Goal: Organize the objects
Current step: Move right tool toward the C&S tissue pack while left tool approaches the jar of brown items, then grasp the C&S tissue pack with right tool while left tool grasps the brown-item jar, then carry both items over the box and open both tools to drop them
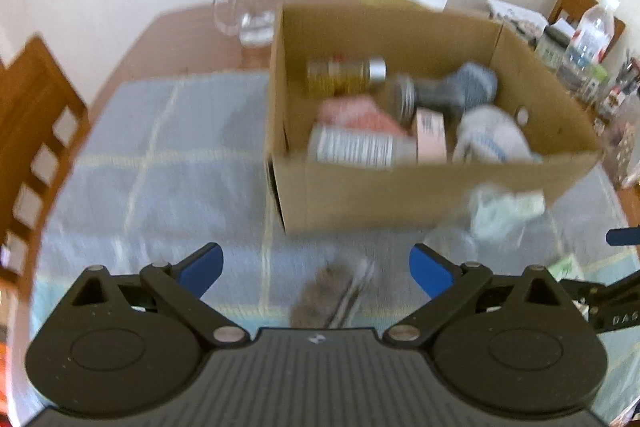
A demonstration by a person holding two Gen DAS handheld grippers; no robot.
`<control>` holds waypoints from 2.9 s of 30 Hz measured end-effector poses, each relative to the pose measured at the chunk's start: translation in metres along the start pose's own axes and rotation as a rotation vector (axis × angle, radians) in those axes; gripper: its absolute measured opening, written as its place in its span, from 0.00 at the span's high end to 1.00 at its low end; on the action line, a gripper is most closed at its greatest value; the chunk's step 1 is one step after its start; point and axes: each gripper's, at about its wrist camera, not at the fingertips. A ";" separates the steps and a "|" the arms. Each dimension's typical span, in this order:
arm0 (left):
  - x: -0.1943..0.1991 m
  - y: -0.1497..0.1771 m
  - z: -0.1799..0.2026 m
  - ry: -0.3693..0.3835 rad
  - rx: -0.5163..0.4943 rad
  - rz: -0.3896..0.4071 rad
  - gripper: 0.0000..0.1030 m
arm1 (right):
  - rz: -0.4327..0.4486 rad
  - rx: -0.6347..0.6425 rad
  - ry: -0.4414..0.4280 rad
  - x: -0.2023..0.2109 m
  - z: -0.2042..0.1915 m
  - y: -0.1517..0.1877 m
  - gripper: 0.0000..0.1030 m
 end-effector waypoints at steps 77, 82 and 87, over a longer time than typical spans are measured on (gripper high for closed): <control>-0.052 0.027 -0.033 -0.085 0.172 -0.056 0.05 | -0.082 0.042 -0.045 -0.020 -0.016 -0.003 0.00; -0.046 0.027 -0.030 -0.087 0.157 -0.058 0.10 | -0.088 0.018 -0.032 -0.017 -0.008 -0.002 0.08; -0.046 0.025 -0.033 -0.085 0.132 -0.058 0.10 | -0.082 0.010 -0.028 -0.011 -0.003 -0.005 0.25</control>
Point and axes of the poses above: each gripper's, at about its wrist camera, not at the fingertips, and x roughly against the way its jaws point, z to its right, y to its underside, and after that the axes turned 10 degrees about y, right-handed
